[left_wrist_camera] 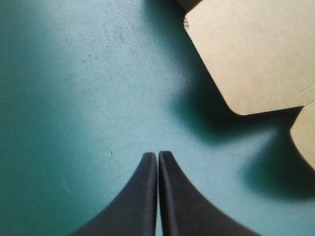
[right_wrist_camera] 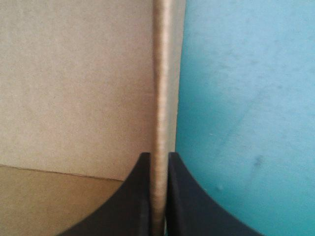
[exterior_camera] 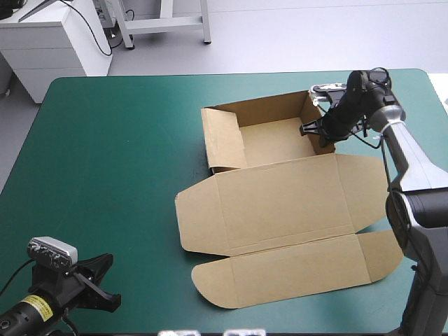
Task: Fold the box
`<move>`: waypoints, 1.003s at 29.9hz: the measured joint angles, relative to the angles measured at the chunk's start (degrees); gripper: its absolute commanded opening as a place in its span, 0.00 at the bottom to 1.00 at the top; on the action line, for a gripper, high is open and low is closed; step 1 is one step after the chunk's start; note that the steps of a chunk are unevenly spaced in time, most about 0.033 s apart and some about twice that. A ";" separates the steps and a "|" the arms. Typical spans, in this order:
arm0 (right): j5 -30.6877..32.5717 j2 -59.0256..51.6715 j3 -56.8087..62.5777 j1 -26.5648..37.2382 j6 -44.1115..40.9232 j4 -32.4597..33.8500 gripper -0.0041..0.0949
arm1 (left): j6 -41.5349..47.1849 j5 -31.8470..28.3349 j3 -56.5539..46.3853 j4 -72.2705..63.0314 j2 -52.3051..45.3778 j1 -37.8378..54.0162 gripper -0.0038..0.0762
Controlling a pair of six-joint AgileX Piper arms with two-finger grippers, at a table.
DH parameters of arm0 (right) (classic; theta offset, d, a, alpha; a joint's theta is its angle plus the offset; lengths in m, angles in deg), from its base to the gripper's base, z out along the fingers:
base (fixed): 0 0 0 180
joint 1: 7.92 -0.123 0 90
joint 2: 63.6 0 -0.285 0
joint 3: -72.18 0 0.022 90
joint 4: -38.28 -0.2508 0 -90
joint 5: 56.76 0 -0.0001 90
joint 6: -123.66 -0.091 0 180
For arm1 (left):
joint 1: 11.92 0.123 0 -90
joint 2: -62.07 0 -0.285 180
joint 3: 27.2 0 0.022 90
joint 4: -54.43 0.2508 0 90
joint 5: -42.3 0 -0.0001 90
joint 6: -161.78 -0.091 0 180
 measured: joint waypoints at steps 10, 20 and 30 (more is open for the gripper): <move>0.35 -15.98 -2.68 17.45 1.60 2.73 0.02 | 0.00 -0.16 -0.08 0.33 -0.96 0.00 0.04; 0.35 -14.27 -2.68 37.23 0.28 -2.11 0.02 | 0.00 -2.57 -0.08 0.39 -0.96 0.00 0.04; 0.35 -2.68 -2.61 37.97 1.47 -3.93 0.08 | -0.58 -2.57 -0.08 0.39 -0.96 0.00 0.04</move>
